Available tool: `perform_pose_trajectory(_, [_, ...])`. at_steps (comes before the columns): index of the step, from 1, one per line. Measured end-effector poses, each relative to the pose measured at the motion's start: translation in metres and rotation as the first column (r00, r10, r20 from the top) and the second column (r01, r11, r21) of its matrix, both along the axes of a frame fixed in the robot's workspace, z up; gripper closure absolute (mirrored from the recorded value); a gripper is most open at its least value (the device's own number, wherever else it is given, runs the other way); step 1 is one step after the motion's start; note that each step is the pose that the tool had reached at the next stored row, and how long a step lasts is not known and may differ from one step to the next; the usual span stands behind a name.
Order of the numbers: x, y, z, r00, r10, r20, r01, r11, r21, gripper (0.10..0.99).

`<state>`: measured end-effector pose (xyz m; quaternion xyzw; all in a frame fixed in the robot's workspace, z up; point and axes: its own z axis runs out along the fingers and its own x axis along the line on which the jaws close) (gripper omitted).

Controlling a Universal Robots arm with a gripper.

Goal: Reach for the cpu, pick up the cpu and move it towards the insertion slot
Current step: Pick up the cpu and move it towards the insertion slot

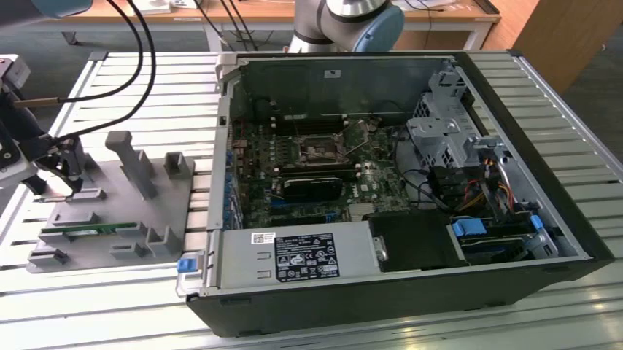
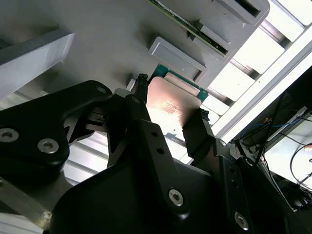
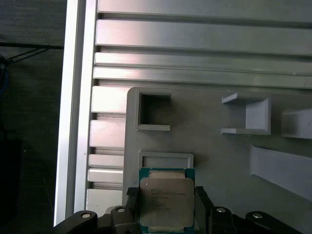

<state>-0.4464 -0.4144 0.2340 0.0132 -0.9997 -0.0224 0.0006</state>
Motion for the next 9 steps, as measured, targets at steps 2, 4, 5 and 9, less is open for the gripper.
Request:
perform_pose_trajectory(2, [0.0000, 0.0000, 0.0005, 1.0000, 0.000, -0.0001, 0.000, 1.0000, 0.000, 0.549])
perform_pose_trajectory(4, [0.0000, 0.0000, 0.0014, 1.0000, 0.000, -0.0003, 0.000, 1.0000, 0.000, 0.549])
perform_pose_trajectory(5, [-0.0001, 0.0000, 0.0017, 1.0000, 0.000, -0.0002, 0.000, 1.0000, 0.000, 0.549])
perform_pose_trajectory(9, [0.0000, 0.0001, 0.0030, 1.0000, 0.000, 0.0000, 0.000, 1.0000, -0.001, 0.549])
